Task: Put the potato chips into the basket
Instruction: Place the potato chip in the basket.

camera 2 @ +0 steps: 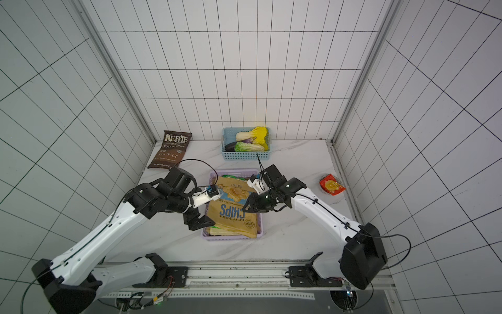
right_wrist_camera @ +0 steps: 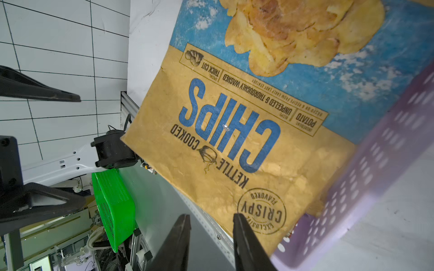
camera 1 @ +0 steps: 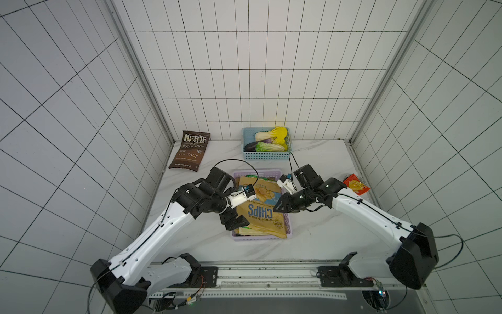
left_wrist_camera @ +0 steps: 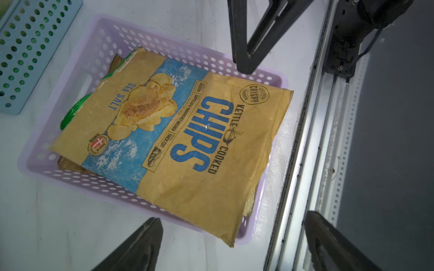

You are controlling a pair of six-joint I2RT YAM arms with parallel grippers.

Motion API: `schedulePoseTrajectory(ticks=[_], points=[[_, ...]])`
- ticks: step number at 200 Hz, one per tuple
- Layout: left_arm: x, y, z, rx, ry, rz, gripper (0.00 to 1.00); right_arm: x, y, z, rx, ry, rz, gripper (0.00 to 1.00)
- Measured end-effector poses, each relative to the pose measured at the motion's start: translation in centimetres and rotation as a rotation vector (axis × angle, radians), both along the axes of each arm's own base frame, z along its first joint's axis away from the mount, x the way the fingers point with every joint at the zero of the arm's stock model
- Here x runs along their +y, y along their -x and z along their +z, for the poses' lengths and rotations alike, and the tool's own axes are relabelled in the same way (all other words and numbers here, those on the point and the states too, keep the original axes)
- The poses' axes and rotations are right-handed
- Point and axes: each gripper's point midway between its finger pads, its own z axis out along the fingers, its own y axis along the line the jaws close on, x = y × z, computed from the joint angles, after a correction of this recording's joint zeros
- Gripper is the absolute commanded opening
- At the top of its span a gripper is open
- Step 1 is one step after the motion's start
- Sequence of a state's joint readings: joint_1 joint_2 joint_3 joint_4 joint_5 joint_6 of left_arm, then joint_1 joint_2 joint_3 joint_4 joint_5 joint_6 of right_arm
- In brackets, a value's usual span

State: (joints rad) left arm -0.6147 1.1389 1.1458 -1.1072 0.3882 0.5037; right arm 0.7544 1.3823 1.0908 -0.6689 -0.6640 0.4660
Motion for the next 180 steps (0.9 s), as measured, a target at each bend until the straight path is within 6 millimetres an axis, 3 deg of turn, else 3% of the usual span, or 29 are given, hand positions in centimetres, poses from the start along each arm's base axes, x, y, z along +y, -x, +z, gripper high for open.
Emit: schedulePoseTrajectory(ticks=[38, 90, 142, 180], points=[[-1.0, -1.2, -4.8, 0.08, -0.055, 0.001, 0.74, 1.8, -0.2, -2.4, 0.021, 0.032, 0.015, 0.34], [0.7, 0.9, -10.9, 0.168, -0.143, -0.022, 0.74, 1.8, -0.8, -6.2, 0.04, 0.132, -0.01, 0.33], [0.1, 0.5, -12.0, 0.098, -0.131, -0.012, 0.8, 1.7, -1.7, -9.5, 0.058, 0.212, -0.029, 0.32], [-0.5, -0.4, -12.4, 0.085, -0.13, 0.009, 0.82, 1.4, -3.0, -9.8, 0.038, 0.234, -0.061, 0.31]])
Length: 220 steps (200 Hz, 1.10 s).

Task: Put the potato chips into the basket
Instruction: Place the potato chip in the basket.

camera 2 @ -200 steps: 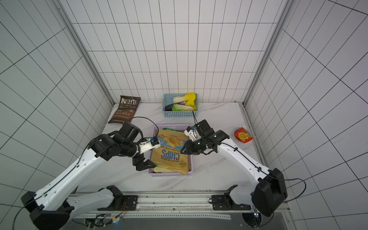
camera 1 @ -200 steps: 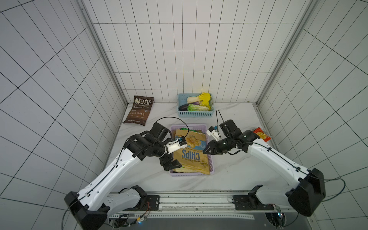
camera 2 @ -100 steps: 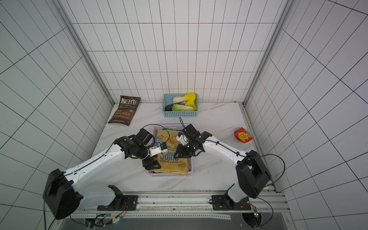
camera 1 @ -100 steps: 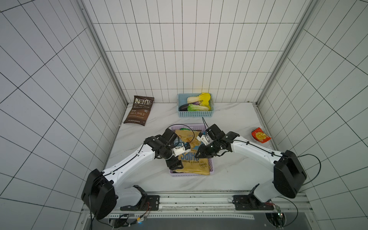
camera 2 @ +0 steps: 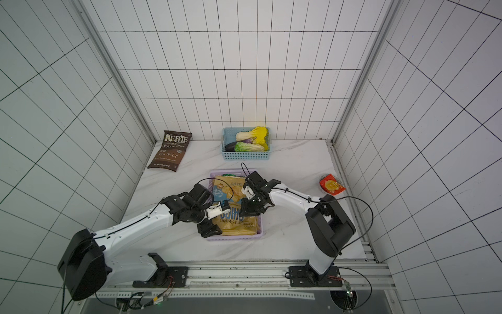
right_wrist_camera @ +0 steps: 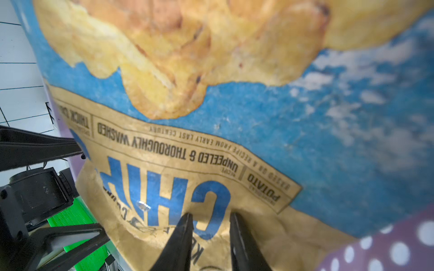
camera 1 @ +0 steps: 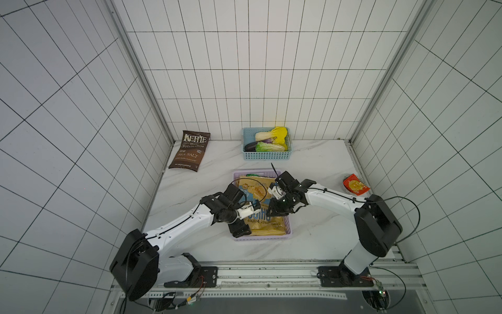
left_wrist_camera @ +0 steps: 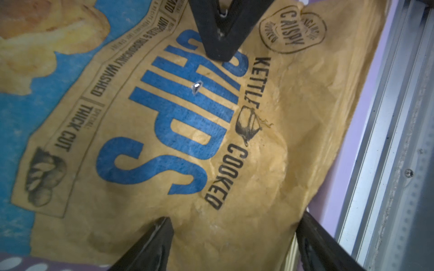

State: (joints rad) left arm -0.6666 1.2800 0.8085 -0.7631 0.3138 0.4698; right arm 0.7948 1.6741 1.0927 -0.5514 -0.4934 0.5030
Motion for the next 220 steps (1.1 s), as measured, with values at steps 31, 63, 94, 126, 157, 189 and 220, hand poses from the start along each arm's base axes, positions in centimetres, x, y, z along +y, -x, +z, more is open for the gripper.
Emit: schedulePoseTrajectory(ticks=[31, 63, 94, 126, 157, 189, 220], points=[[-0.3, -0.1, 0.3, 0.013, 0.006, 0.004, 0.88, -0.5, -0.7, 0.3, -0.021, 0.012, -0.02, 0.32], [-0.3, 0.6, 2.5, 0.026, 0.03, -0.011, 0.97, -1.6, -0.8, 2.9, -0.093, -0.003, -0.015, 0.34], [0.6, -1.1, 8.3, -0.056, 0.123, 0.051, 0.98, -2.1, -0.7, 7.7, -0.216, -0.085, 0.005, 0.35], [4.3, -7.3, 14.5, -0.225, 0.21, 0.3, 0.98, -3.4, -1.5, 12.2, -0.377, -0.14, -0.044, 0.35], [10.3, -14.6, 15.0, -0.257, 0.193, 0.64, 0.98, -4.7, -3.4, 15.6, -0.508, -0.189, -0.151, 0.35], [15.9, -20.5, 11.7, -0.139, 0.2, 0.995, 0.98, -5.5, -4.8, 15.5, -0.533, -0.197, -0.227, 0.35], [20.3, -22.3, 7.6, -0.011, 0.332, 1.317, 0.98, -5.8, -5.2, 14.5, -0.519, -0.183, -0.251, 0.35]])
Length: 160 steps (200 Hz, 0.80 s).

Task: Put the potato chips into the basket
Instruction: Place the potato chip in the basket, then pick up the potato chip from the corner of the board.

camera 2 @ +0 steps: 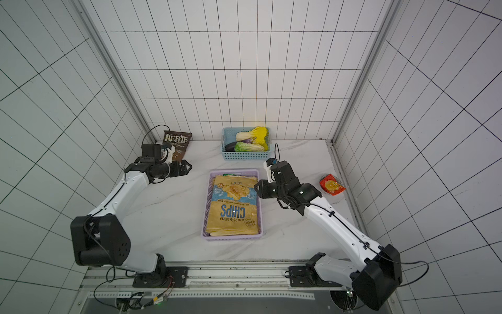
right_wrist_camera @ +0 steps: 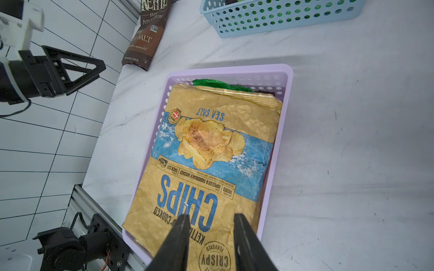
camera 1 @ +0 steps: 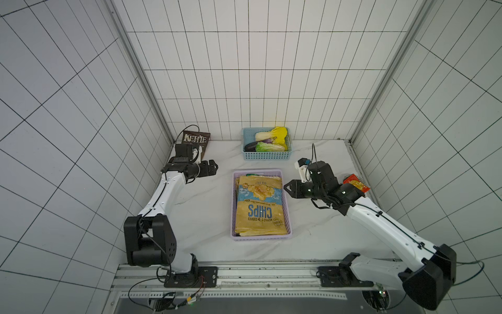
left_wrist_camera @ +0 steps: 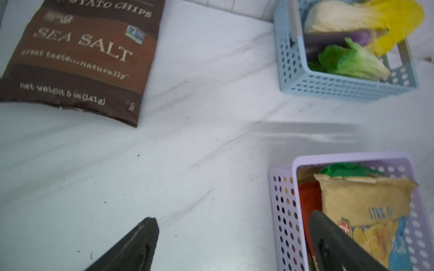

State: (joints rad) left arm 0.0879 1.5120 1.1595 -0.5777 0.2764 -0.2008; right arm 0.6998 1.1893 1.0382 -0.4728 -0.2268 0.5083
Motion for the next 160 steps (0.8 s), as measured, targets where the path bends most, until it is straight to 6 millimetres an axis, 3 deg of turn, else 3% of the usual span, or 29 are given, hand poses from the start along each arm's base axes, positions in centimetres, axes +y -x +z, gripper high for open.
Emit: schedulePoseTrajectory(ticks=[30, 49, 96, 127, 160], points=[[2.7, -1.3, -3.3, 0.015, 0.081, 0.22, 0.91, 0.0, -0.1, -0.1, -0.003, -0.004, -0.002, 0.35], [4.0, -2.7, -4.2, -0.006, 0.095, 0.348, 0.76, -0.1, -0.1, -0.2, -0.002, -0.004, -0.007, 0.35], [7.2, -7.0, -6.5, -0.021, 0.118, 0.596, 0.74, -0.5, -0.3, -0.4, 0.007, 0.003, -0.016, 0.35], [8.5, -7.5, -8.0, -0.021, 0.127, 0.712, 0.77, -0.5, -0.3, -0.6, 0.014, 0.007, -0.017, 0.35], [9.7, -8.3, -7.4, -0.081, 0.156, 0.807, 0.76, -0.6, -0.3, -0.6, 0.025, 0.015, -0.017, 0.35]])
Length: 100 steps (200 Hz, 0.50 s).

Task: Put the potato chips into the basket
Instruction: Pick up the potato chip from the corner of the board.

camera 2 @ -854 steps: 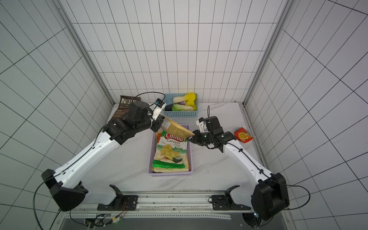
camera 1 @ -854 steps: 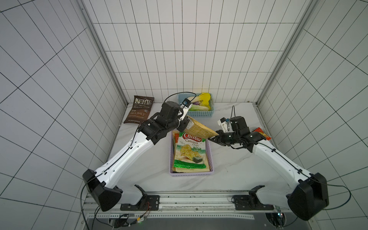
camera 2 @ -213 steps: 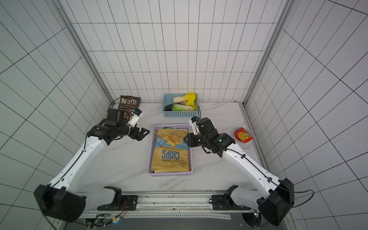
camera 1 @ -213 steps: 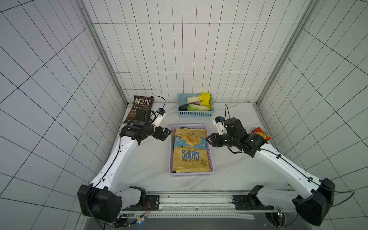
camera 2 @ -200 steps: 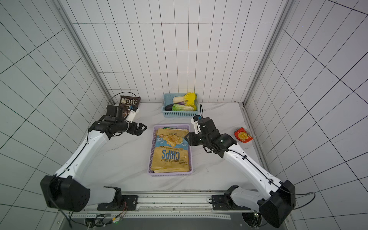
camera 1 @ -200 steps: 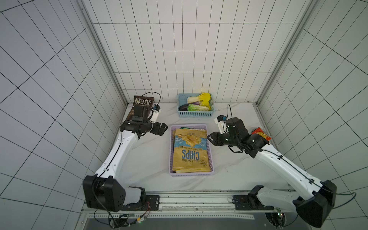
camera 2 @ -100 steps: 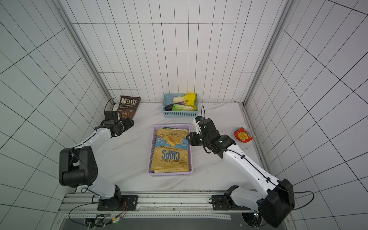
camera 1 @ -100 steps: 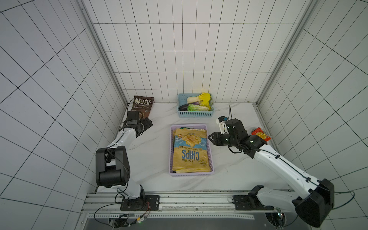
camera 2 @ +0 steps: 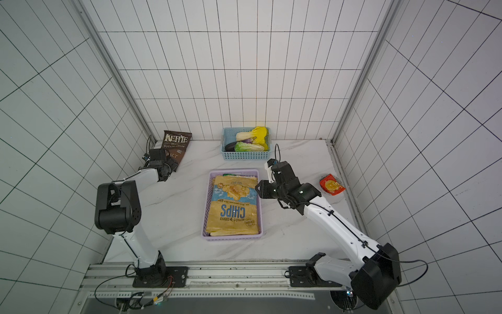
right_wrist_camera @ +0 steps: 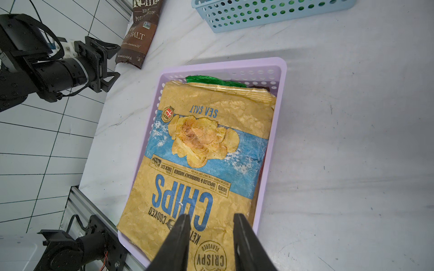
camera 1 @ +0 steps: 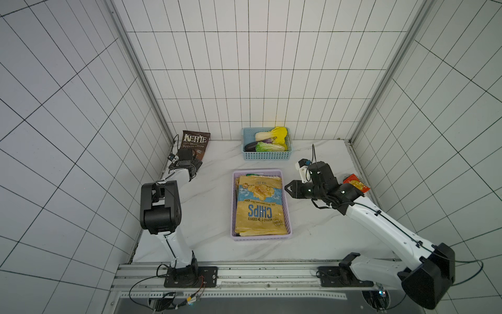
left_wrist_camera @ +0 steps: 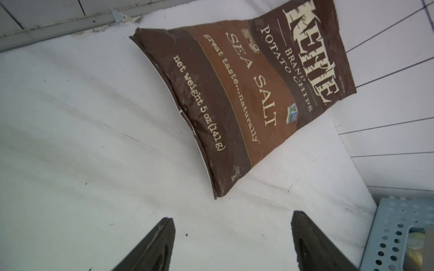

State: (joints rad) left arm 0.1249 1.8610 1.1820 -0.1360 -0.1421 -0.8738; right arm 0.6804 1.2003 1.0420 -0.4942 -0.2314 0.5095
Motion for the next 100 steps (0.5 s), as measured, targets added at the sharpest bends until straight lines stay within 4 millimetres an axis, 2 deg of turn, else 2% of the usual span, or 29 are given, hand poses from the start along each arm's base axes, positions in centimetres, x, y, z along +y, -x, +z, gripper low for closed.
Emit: schedulePoseTrajectory(ticks=[22, 58, 100], points=[[0.7, -0.7, -0.8, -0.006, 0.009, 0.048, 0.7, 0.1, -0.1, 0.5, -0.004, -0.002, 0.0, 0.35], [1.8, -0.7, -3.6, 0.037, 0.023, 0.112, 0.75, 0.0, 0.0, 0.8, -0.001, 0.005, 0.003, 0.35], [2.8, -0.5, -3.7, 0.03, 0.019, 0.164, 0.75, 0.1, -0.1, 0.5, 0.015, 0.02, 0.005, 0.35]])
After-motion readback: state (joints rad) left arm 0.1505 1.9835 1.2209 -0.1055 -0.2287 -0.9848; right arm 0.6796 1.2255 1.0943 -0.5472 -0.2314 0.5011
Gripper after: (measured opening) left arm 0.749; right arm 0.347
